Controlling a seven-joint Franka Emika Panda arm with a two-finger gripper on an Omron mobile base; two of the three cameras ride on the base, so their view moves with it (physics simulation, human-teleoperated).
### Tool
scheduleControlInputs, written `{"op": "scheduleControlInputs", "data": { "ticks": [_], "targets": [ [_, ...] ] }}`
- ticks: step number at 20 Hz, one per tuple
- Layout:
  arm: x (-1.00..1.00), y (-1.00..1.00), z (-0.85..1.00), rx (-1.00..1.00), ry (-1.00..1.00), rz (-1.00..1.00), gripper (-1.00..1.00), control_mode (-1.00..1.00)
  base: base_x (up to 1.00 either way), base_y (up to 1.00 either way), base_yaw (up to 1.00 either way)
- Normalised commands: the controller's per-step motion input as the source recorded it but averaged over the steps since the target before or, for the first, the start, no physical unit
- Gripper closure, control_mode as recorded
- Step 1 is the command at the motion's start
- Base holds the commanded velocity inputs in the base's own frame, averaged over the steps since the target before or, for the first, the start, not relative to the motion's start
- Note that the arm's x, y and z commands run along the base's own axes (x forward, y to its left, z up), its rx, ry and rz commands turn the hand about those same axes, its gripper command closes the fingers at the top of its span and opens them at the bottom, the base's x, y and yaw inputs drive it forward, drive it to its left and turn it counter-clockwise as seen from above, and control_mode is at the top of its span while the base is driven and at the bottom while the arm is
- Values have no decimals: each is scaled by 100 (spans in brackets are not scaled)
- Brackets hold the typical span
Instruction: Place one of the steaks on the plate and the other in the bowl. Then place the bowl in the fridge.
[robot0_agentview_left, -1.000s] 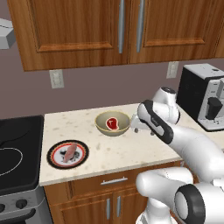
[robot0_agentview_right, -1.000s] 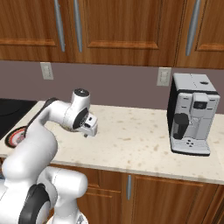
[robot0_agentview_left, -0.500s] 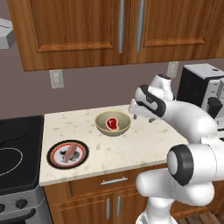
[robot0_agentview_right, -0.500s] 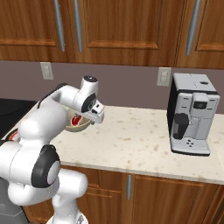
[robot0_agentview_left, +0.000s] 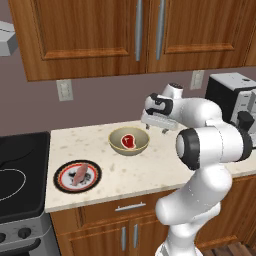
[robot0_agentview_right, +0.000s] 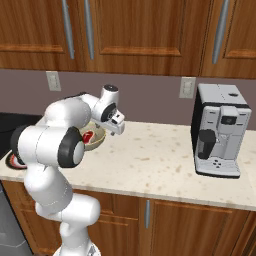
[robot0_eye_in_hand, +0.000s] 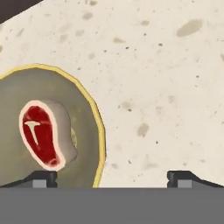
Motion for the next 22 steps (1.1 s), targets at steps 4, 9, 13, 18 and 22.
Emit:
{"op": "scheduleControlInputs", "data": {
  "ticks": [4,9,13,18,22],
  "targets": [
    [67,2,-31,0,0,0,-100,-100,0,0,0],
    [12,5,-35,0,1,0,-100,-100,0,0,0],
    [9,22,-42,0,1,0,-100,-100,0,0,0],
    [10,24,-38,0,0,0,-100,-100,0,0,0],
    [17,4,-43,0,1,1,-100,-100,0,0,0]
  ]
}}
